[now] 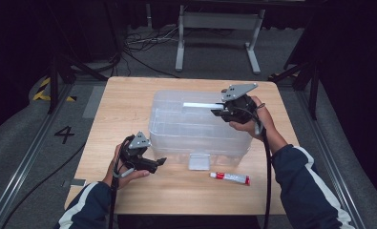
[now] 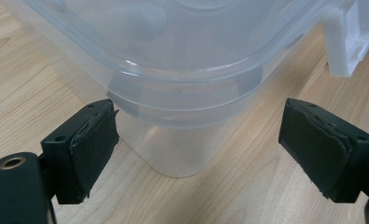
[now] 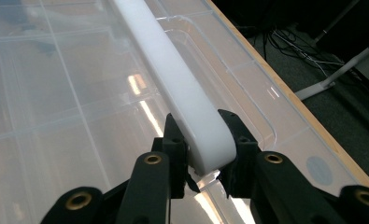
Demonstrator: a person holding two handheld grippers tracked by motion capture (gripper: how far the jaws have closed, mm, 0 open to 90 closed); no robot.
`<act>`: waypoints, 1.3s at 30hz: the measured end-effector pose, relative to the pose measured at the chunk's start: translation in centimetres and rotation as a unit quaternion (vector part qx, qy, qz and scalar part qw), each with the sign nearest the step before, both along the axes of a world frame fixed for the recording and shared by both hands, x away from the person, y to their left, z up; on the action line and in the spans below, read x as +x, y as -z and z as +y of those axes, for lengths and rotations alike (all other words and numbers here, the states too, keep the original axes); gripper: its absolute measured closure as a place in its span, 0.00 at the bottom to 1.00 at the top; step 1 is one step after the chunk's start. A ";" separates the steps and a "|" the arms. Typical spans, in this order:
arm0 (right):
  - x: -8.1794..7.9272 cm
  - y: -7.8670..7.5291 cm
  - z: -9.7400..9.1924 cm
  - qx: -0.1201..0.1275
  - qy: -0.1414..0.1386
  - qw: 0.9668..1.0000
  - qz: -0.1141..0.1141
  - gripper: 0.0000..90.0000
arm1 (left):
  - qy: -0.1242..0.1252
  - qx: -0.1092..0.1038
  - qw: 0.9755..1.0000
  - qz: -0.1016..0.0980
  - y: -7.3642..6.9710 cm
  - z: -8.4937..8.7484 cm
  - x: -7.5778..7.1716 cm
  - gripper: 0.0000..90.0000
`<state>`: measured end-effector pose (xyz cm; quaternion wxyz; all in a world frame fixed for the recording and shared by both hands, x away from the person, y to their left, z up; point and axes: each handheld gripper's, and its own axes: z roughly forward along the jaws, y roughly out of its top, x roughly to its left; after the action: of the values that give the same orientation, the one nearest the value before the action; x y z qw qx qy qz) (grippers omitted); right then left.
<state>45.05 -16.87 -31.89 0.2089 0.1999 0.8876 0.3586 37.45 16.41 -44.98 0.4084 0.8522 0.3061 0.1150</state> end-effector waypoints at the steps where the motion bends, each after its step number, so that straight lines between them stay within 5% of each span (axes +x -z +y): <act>1: -0.1 0.0 -0.1 0.000 0.000 1.000 0.000 0.83 | 0.000 0.000 1.000 0.001 0.0 -0.1 0.0 0.14; 39: -1.8 0.1 -2.2 0.003 0.015 1.000 -0.010 0.83 | 0.017 -0.017 1.000 -0.006 0.4 -1.4 -0.1 0.18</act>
<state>43.30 -19.06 -32.02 0.2223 0.2102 0.8813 0.3602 37.38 14.98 -45.33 0.4266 0.8494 0.2914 0.1082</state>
